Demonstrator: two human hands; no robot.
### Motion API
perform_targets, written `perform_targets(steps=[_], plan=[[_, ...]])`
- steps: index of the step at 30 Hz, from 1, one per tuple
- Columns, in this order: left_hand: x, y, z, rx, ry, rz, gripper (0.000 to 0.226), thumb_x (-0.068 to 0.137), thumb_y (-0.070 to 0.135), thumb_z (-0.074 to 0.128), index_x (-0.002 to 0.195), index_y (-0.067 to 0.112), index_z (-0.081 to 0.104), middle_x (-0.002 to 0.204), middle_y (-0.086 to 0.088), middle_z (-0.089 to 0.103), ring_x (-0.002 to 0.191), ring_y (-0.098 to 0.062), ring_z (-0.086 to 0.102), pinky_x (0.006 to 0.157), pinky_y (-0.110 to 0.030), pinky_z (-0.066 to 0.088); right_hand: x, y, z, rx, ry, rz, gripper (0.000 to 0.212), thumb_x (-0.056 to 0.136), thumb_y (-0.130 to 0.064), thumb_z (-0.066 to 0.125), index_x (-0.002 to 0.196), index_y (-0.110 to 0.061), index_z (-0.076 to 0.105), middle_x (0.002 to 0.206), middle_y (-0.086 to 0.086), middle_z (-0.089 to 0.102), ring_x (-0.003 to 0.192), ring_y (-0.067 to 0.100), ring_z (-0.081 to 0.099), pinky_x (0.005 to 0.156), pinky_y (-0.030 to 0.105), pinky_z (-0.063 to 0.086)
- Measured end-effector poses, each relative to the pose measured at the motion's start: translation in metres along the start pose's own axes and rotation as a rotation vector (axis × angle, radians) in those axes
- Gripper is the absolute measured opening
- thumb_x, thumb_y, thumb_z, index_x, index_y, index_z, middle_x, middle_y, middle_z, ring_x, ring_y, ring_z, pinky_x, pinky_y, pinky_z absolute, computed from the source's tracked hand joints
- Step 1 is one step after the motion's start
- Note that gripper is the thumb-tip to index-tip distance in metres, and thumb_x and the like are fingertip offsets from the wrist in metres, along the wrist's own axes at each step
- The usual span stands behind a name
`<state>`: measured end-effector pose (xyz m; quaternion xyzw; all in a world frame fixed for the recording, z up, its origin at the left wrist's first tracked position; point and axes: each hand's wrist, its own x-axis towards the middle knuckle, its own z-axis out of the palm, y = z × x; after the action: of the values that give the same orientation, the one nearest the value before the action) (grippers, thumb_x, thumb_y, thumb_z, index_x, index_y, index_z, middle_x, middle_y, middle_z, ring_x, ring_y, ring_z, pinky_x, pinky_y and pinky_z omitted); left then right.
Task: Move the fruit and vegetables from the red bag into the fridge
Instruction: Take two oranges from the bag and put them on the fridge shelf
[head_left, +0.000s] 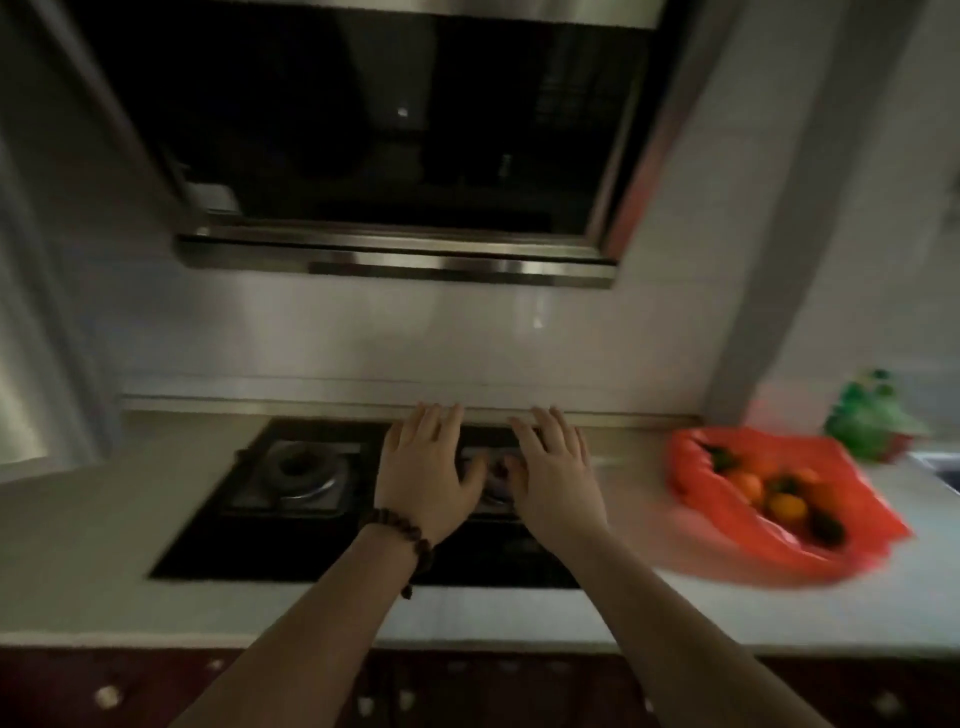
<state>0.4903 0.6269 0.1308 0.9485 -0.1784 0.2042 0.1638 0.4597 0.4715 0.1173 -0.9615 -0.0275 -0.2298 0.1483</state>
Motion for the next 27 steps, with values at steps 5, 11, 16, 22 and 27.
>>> perform_targets(steps=[5, 11, 16, 22, 27], plan=[[0.011, 0.103, 0.056, -0.109, -0.099, 0.199, 0.066, 0.091, 0.053, 0.036, 0.147, 0.021, 0.021, 0.153, -0.002, 0.024, 0.142, -0.019, 0.016, 0.115, -0.042, 0.017, -0.054, 0.103, -0.037, -0.071, 0.040, 0.221, 0.049, 0.099, -0.031, 0.038, 0.146, -0.023, 0.028, 0.156, 0.005, 0.020, 0.146, 0.023, 0.003, 0.119, 0.044, 0.006], [0.028, 0.205, 0.111, -0.165, -0.170, 0.361, 0.068, 0.091, 0.055, 0.034, 0.148, 0.020, 0.019, 0.155, -0.003, 0.021, 0.143, -0.020, 0.012, 0.116, -0.041, 0.013, -0.093, 0.194, -0.064, -0.127, 0.085, 0.427, 0.052, 0.097, -0.034, 0.043, 0.146, -0.026, 0.028, 0.157, 0.004, 0.019, 0.146, 0.024, 0.004, 0.118, 0.044, 0.009], [0.050, 0.272, 0.163, -0.217, -0.208, 0.438, 0.067, 0.089, 0.053, 0.037, 0.147, 0.022, 0.021, 0.154, -0.003, 0.024, 0.142, -0.021, 0.015, 0.115, -0.042, 0.016, -0.105, 0.268, -0.069, -0.171, 0.080, 0.521, 0.050, 0.095, -0.034, 0.047, 0.143, -0.027, 0.034, 0.154, 0.004, 0.026, 0.145, 0.026, 0.010, 0.117, 0.044, 0.014], [0.103, 0.332, 0.241, -0.256, -0.246, 0.407, 0.068, 0.088, 0.054, 0.039, 0.146, 0.023, 0.023, 0.153, -0.003, 0.026, 0.142, -0.022, 0.017, 0.115, -0.041, 0.019, -0.077, 0.369, -0.061, -0.160, 0.045, 0.547, 0.051, 0.093, -0.031, 0.053, 0.141, -0.024, 0.039, 0.151, 0.004, 0.032, 0.144, 0.027, 0.017, 0.117, 0.048, 0.019], [0.146, 0.366, 0.298, -0.239, -0.346, 0.334, 0.068, 0.089, 0.054, 0.040, 0.147, 0.025, 0.019, 0.154, -0.001, 0.022, 0.143, -0.020, 0.012, 0.116, -0.039, 0.015, -0.044, 0.448, -0.051, -0.119, -0.007, 0.596, 0.049, 0.094, -0.029, 0.052, 0.141, -0.026, 0.039, 0.151, 0.004, 0.033, 0.143, 0.026, 0.020, 0.115, 0.048, 0.024]])
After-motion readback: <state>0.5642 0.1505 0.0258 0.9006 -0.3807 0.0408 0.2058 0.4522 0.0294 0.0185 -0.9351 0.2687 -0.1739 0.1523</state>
